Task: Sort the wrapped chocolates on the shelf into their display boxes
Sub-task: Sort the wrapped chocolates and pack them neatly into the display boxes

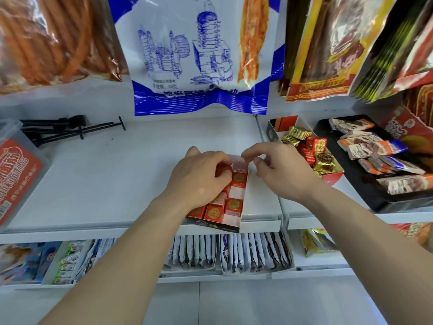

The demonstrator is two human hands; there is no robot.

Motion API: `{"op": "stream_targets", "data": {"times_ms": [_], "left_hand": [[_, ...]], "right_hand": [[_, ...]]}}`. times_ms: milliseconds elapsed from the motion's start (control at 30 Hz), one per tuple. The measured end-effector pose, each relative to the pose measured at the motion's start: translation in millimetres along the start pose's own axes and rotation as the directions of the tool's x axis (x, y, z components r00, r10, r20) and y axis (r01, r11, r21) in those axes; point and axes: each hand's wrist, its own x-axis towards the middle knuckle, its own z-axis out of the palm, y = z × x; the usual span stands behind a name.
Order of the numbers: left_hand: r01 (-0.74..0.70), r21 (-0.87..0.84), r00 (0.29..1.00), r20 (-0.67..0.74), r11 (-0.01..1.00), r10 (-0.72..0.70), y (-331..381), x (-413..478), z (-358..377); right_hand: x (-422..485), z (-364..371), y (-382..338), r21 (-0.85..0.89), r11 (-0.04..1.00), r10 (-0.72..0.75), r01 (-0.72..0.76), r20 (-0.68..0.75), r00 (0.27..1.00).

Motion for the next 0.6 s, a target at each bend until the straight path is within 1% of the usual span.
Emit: {"op": "stream_targets", "data": {"times_ms": [100,200,267,333,433,600], "left_hand": [[-0.023,0.100,0.994,-0.104,0.995,0.033,5.6,7.3,5.9],[0.020,0.219,0.983,-0.183,0.975,0.021,16.3,12.9,11.4],[0.082,0.290,0.979,-0.202,0.953,-0.022,21.5,15.2,15.9],[0.122,0.313,0.980,-0.190,0.942,-0.064,22.7,16.5,19.3],[0.129,0.226,0.980,-0.176,0.966,-0.090,20.7,16.4,21.8],[0.122,0.037,0.963,-0.245,0.992,-0.109,19.1,15.8,24.4]], "right_hand": [[-5.2,-2.8,1.6,0.045,0.999,0.032,-0.030,-0.052,0.998],[-11.5,-5.5,3.1,0.048,0.998,0.049,-0.047,-0.054,0.997],[-15.1,-8.1,2.8,0.054,0.998,0.046,-0.044,-0.040,0.998],[-18.1,-10.2,2.0,0.057,0.998,0.037,-0.037,-0.010,0.999],[-19.8,-11.8,4.4,0.067,0.997,0.029,-0.030,0.014,0.999],[-15.2,-10.9,14.0,0.058,0.998,0.042,-0.041,-0.016,0.999]]}}
